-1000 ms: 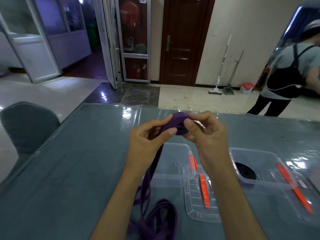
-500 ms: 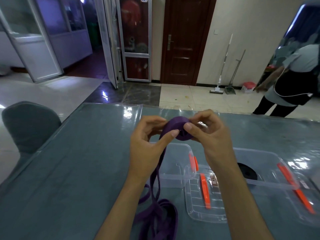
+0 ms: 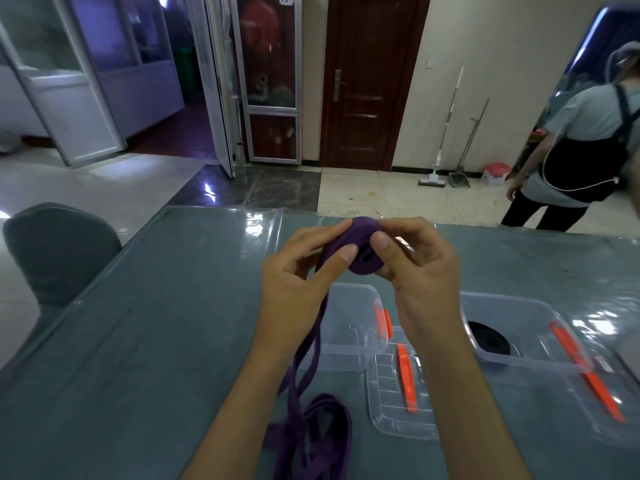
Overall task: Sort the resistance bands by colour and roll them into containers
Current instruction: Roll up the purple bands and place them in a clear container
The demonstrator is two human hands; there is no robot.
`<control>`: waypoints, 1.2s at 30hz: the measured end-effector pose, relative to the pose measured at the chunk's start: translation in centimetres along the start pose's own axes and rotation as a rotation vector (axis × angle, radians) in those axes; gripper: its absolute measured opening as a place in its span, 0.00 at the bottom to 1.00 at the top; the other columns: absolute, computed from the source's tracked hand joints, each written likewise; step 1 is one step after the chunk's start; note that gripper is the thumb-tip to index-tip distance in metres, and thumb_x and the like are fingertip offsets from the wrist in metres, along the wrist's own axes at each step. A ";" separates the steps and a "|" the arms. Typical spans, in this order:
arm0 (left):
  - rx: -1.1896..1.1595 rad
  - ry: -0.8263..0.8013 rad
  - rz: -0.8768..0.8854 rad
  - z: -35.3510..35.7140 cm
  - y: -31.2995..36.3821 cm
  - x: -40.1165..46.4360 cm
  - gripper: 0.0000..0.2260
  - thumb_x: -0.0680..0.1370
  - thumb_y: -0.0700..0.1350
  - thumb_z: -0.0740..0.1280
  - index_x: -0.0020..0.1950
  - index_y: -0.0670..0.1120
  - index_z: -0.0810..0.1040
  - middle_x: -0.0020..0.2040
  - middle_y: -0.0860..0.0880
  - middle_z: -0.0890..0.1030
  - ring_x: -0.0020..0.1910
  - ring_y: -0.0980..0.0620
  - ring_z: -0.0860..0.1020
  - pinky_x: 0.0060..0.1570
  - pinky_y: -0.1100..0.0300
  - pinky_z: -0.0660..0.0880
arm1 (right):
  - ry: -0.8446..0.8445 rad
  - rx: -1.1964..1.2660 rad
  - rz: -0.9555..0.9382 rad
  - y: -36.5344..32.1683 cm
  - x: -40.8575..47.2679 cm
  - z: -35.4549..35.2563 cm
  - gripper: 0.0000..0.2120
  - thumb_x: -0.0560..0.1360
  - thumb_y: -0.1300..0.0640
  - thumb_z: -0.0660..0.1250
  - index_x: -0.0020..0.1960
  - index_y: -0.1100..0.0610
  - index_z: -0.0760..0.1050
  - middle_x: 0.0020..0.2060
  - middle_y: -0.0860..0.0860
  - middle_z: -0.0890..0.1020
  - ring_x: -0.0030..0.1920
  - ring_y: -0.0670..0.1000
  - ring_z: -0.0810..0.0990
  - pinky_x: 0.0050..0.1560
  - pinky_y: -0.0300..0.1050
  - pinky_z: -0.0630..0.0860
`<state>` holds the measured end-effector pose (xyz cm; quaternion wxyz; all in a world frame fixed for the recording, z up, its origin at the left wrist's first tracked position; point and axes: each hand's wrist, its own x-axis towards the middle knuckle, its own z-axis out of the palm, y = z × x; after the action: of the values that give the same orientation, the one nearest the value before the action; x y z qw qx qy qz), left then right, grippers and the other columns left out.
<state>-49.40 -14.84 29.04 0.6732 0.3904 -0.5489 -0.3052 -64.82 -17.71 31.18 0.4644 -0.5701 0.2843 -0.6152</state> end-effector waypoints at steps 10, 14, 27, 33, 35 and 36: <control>-0.046 0.062 -0.057 0.1 0.2 -1.0 0.12 0.76 0.37 0.76 0.59 0.43 0.84 0.55 0.47 0.87 0.56 0.50 0.86 0.57 0.59 0.81 | 0.021 -0.027 -0.002 -0.3 -0.3 0.6 0.10 0.73 0.56 0.74 0.52 0.57 0.79 0.48 0.52 0.87 0.52 0.55 0.87 0.49 0.51 0.85; -0.046 0.058 -0.084 -0.8 0.4 -0.3 0.12 0.74 0.37 0.78 0.57 0.43 0.86 0.51 0.48 0.88 0.53 0.50 0.87 0.55 0.58 0.83 | -0.017 -0.019 0.061 0.2 -0.1 0.1 0.12 0.72 0.55 0.74 0.49 0.61 0.75 0.50 0.57 0.87 0.53 0.57 0.87 0.52 0.52 0.85; 0.053 -0.044 -0.124 -1.7 0.6 0.5 0.18 0.70 0.39 0.81 0.59 0.46 0.85 0.51 0.50 0.89 0.52 0.50 0.87 0.57 0.53 0.83 | -0.031 -0.015 0.145 0.4 0.5 -0.4 0.14 0.68 0.54 0.77 0.47 0.59 0.75 0.47 0.54 0.87 0.52 0.58 0.87 0.48 0.53 0.85; 0.062 -0.044 -0.143 -1.9 0.8 0.6 0.23 0.71 0.40 0.81 0.65 0.48 0.82 0.50 0.51 0.88 0.52 0.52 0.87 0.56 0.57 0.83 | 0.027 -0.113 -0.004 0.7 0.3 0.7 0.10 0.74 0.54 0.76 0.52 0.51 0.77 0.46 0.51 0.85 0.52 0.58 0.86 0.54 0.62 0.84; 0.081 -0.046 -0.125 -1.9 1.0 0.7 0.23 0.71 0.40 0.81 0.65 0.48 0.82 0.52 0.50 0.88 0.51 0.50 0.87 0.55 0.56 0.84 | 0.006 -0.139 0.009 1.0 0.1 0.8 0.08 0.76 0.52 0.74 0.53 0.51 0.78 0.48 0.53 0.86 0.53 0.57 0.86 0.56 0.64 0.83; 0.097 -0.050 -0.121 -2.0 1.1 0.8 0.22 0.71 0.40 0.81 0.64 0.48 0.82 0.53 0.50 0.88 0.51 0.50 0.87 0.54 0.54 0.84 | -0.015 -0.148 0.034 1.1 0.1 0.6 0.09 0.75 0.52 0.74 0.53 0.52 0.79 0.49 0.54 0.86 0.53 0.57 0.86 0.57 0.64 0.83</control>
<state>-47.31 -14.54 30.19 0.6198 0.4474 -0.5550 -0.3280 -63.98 -18.16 30.36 0.4334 -0.6027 0.3351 -0.5802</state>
